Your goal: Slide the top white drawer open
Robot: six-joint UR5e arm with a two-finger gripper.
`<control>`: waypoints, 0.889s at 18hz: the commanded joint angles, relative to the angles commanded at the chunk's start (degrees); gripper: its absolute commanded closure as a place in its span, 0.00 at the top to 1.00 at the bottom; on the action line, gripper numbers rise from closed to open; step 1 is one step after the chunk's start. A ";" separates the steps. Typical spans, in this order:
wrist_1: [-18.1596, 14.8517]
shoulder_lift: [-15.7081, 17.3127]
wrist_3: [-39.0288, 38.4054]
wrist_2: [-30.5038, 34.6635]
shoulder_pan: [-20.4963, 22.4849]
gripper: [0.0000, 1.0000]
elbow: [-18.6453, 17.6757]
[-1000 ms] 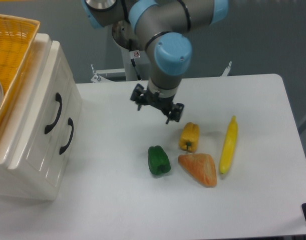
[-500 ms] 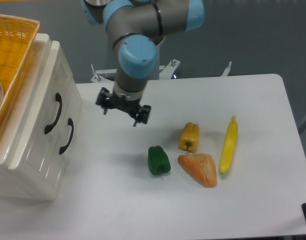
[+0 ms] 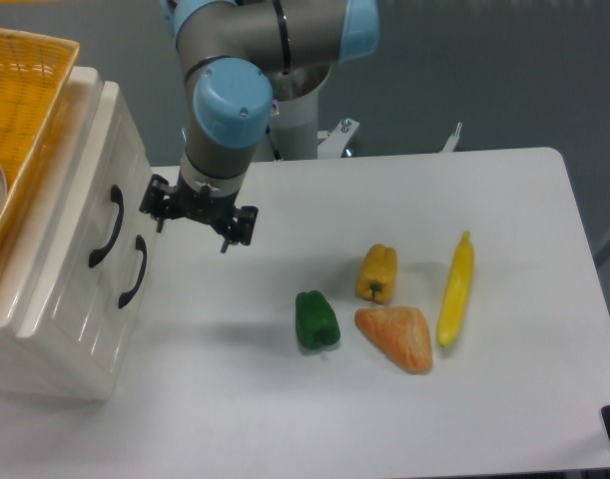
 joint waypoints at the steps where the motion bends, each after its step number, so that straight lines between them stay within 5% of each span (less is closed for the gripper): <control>1: 0.00 -0.09 -0.97 0.00 -0.61 1.00 0.00; 16: 0.26 -1.14 -2.12 0.17 -4.75 1.00 -0.44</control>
